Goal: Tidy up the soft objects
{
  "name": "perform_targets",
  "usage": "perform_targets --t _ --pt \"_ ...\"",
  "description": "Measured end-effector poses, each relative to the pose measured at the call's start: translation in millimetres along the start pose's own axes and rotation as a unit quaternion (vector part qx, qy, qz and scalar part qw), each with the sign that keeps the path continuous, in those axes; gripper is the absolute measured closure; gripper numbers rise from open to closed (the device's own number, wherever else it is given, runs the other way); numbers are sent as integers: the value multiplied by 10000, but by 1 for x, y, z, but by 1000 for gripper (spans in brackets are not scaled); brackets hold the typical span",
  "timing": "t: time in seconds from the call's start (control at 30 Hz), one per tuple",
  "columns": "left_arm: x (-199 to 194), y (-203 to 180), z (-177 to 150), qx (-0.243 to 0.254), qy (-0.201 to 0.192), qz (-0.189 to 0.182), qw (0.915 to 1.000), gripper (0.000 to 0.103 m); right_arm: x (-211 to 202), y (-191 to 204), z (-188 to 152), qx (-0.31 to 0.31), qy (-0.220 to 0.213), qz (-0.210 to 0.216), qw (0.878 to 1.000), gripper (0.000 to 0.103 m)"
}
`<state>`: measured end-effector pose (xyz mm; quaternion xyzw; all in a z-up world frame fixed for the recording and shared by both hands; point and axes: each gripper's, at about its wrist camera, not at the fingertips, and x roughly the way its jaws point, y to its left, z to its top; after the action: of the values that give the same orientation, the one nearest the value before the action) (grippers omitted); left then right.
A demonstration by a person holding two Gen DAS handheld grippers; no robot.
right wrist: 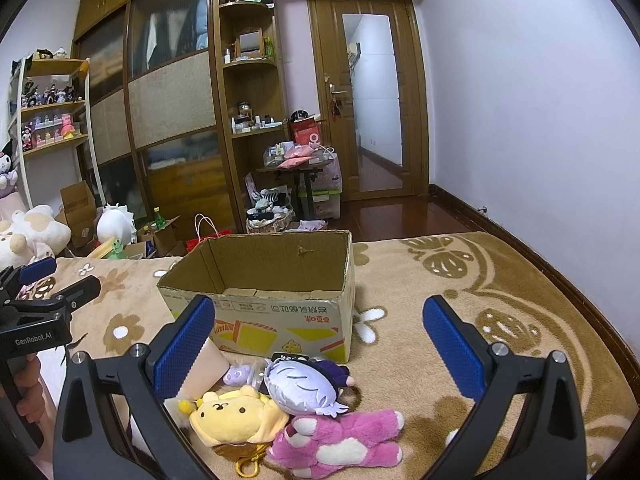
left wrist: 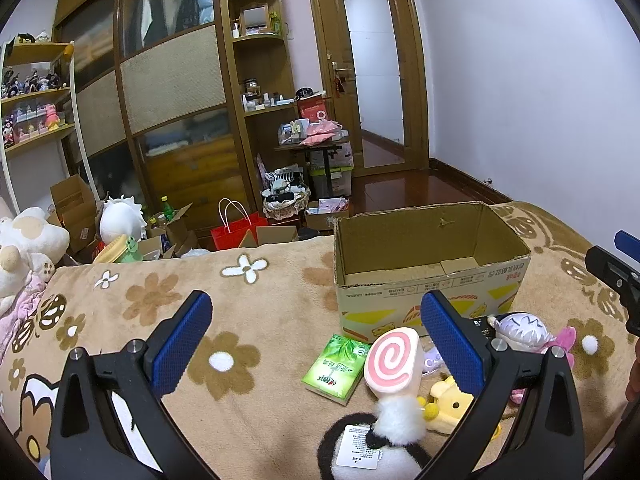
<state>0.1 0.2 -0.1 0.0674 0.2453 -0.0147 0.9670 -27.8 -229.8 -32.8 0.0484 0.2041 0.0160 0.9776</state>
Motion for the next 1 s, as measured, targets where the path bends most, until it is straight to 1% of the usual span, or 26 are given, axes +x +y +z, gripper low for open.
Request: perform_targets --t 1.0 --pt "3 -2 -4 4 31 -7 10000 0 3 6 -8 -34 25 -15 10000 0"
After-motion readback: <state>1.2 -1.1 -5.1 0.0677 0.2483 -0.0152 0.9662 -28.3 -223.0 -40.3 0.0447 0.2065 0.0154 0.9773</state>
